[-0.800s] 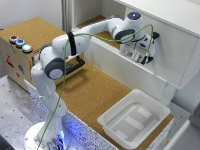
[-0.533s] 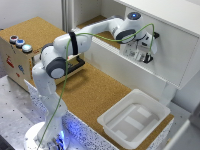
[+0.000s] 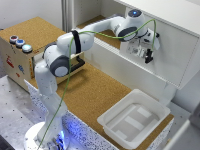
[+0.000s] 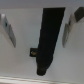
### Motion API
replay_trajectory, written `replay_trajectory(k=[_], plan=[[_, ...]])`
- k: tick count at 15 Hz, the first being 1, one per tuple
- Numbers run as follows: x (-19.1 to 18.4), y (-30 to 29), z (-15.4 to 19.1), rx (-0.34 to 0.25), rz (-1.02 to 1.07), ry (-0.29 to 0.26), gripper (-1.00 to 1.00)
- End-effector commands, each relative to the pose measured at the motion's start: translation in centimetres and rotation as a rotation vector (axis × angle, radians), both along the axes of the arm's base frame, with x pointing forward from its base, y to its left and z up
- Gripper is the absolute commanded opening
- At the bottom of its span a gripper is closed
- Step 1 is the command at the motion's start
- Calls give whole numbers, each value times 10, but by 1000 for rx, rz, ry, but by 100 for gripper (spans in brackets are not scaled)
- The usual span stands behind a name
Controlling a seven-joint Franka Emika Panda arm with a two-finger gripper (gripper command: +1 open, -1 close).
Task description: Slide the door all the way to the left
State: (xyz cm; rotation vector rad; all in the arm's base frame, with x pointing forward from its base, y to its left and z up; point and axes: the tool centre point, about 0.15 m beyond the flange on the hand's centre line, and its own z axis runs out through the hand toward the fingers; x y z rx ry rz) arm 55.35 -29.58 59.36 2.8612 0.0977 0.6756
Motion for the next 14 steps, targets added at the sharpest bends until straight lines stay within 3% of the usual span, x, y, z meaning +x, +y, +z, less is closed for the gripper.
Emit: replay_trajectory(k=[1,11,14], plan=[[26,-23,6,60,24,-22,-100],[21,-6,0,82,10,-69,-100],[18,9,-9,85,15,-61,-100]])
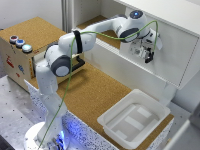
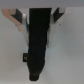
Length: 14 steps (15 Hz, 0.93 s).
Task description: Slide the door all the way to the left
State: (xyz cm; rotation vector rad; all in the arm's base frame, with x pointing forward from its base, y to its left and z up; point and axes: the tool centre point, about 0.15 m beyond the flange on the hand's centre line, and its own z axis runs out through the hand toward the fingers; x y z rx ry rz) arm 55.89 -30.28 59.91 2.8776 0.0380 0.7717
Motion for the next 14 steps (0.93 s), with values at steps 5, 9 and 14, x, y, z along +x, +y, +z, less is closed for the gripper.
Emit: replay_trajectory(k=[5,9,14], plan=[[11,58,-32,70,96,17,-100],[9,90,-42,97,143,33,-100],[8,133,-53,119,218,54,-100]])
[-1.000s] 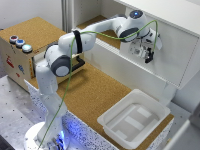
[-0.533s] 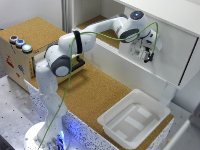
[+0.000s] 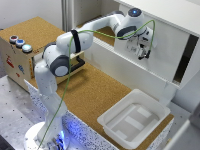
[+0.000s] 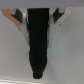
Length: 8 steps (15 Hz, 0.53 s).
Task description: Slide the door all the way to the left
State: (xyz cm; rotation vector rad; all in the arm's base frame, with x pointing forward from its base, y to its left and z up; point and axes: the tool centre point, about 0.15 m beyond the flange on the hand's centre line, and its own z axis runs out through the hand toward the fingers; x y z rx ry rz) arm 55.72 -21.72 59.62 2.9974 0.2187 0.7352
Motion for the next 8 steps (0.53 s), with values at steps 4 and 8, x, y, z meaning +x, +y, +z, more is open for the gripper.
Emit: replay_trajectory(k=[4,8], plan=[[8,72,-60,57,114,12,-100],[5,97,-64,72,138,9,-100]])
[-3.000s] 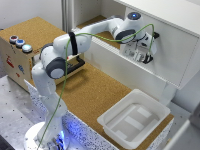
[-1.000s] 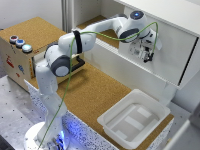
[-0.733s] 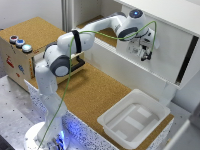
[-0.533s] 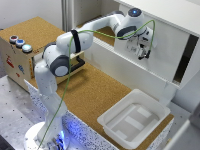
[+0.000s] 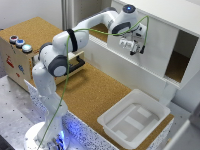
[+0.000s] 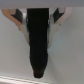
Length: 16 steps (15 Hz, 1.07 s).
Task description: Slide the door all the way to the left
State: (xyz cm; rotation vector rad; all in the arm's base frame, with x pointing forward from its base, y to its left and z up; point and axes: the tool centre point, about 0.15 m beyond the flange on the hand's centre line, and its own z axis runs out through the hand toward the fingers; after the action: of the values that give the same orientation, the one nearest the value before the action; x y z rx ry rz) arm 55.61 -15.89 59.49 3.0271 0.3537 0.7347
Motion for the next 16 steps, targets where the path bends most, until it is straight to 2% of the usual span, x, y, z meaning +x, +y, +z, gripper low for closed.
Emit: replay_trajectory(k=[1,16], plan=[[5,47,-63,56,55,-3,-100],[-10,138,-62,62,106,-9,-100]])
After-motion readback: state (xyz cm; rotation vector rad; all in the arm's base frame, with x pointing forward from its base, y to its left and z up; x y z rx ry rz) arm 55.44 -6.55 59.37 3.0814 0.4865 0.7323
